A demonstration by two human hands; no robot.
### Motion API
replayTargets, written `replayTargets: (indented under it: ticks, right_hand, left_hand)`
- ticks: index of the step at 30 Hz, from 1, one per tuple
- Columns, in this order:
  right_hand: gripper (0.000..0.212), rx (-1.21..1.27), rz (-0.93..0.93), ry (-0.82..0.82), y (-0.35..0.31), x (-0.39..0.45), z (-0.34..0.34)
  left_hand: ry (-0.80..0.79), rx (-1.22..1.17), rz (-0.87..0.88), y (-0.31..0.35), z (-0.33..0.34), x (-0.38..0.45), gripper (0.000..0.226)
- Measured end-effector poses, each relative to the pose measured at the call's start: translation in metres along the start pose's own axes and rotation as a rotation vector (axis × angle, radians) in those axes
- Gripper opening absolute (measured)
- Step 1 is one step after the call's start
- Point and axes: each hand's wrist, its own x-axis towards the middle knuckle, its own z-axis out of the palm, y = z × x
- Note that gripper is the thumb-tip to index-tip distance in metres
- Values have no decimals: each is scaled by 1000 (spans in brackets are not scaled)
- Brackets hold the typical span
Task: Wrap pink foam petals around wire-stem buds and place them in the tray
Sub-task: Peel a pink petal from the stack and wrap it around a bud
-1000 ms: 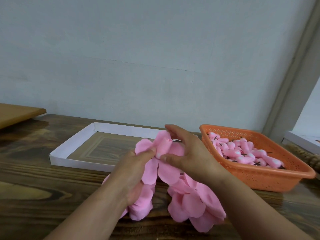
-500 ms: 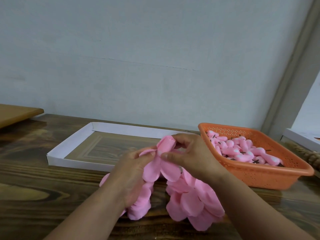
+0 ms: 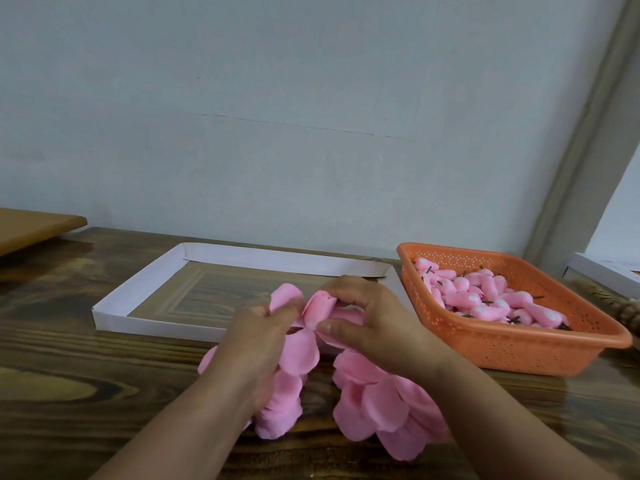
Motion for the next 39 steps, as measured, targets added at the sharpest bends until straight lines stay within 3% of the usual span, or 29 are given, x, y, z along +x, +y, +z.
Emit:
replayTargets:
  ticks: [7,11,17,25,31,36,39]
  right_hand:
    - [14,-201,-82,-23,-1,-4,0]
    - [17,-92,-43,99,1,-8,-2]
    - [24,22,31,190,3,-7,-2]
    - [25,-55,-95,36,1,-8,-2]
    - [22,-101,-26,-11,1,-7,-3]
    - [50,-48,41,15,1,-7,-5]
    - [54,-37,33,4,2,-7,-5]
  left_hand:
    - [-112,226,175,-1,4,-11,35]
    - [-184,92,184,0,5,-14,22]
    - [-52,156,239,-1,5,-12,26]
    - [-54,210,217,2,1,-8,33]
    - [-133,377,259,2,0,-11,45]
    - [-197,463,303,5,-2,-10,48]
    - [-250,485,324,6,-2,-9,50]
